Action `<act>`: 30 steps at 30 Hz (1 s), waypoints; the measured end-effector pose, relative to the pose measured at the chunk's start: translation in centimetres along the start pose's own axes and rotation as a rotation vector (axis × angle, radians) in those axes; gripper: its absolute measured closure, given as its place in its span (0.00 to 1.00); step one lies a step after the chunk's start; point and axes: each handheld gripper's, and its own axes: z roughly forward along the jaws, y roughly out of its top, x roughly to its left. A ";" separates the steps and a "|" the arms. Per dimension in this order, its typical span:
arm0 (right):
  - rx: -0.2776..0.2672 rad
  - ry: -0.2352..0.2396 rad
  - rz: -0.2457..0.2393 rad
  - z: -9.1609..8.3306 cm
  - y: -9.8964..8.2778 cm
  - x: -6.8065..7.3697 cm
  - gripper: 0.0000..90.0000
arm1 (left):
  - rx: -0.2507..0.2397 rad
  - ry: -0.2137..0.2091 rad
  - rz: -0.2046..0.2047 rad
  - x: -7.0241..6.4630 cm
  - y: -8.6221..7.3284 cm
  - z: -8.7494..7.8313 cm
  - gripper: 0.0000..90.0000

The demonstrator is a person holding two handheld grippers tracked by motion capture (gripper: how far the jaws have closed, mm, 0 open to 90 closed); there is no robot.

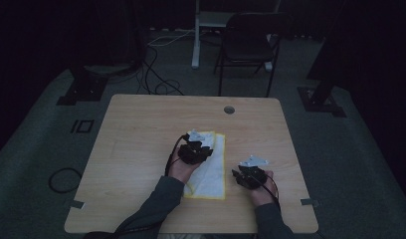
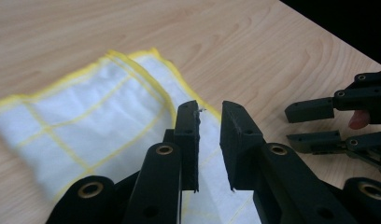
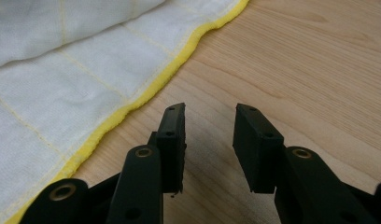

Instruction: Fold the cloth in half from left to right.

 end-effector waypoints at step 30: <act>0.007 0.000 -0.001 0.1 -0.1 0.1 0.71 | 0.046 0.035 -0.138 3.7 -8.0 -4.6 0.74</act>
